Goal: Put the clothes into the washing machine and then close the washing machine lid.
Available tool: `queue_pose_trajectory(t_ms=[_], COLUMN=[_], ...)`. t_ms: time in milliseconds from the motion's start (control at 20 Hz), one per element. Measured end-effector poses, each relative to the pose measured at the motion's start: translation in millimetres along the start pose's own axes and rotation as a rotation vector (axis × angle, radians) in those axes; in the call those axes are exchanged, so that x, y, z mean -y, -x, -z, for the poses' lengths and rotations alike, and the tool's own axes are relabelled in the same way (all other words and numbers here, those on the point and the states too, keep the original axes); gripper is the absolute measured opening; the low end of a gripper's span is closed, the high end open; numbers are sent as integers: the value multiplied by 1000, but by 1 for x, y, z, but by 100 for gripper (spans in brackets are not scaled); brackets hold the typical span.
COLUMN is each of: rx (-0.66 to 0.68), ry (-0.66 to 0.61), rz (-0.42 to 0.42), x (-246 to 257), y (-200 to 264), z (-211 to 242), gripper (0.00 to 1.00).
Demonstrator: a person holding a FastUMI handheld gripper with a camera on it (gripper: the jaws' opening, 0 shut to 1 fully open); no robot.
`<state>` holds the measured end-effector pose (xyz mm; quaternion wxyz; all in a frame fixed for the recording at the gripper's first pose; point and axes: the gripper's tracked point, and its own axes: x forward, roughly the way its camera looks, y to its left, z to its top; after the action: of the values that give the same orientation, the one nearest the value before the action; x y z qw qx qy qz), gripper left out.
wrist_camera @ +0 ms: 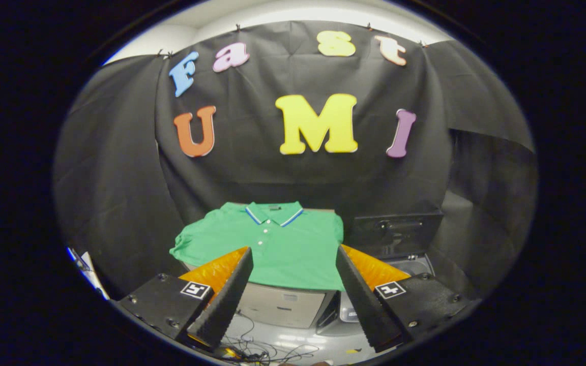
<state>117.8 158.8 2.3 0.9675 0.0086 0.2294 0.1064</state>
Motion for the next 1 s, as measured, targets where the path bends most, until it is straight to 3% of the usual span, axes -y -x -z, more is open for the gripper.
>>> queue_pose_trajectory(t_ms=[250, 450, 1000], rx=[-166, -427, -756], ry=[18, -57, 68], rz=[-78, -138, -127], x=[-36, -53, -69], y=[-52, -98, -211], z=[-16, -1, 0], gripper=[100, 100, 100])
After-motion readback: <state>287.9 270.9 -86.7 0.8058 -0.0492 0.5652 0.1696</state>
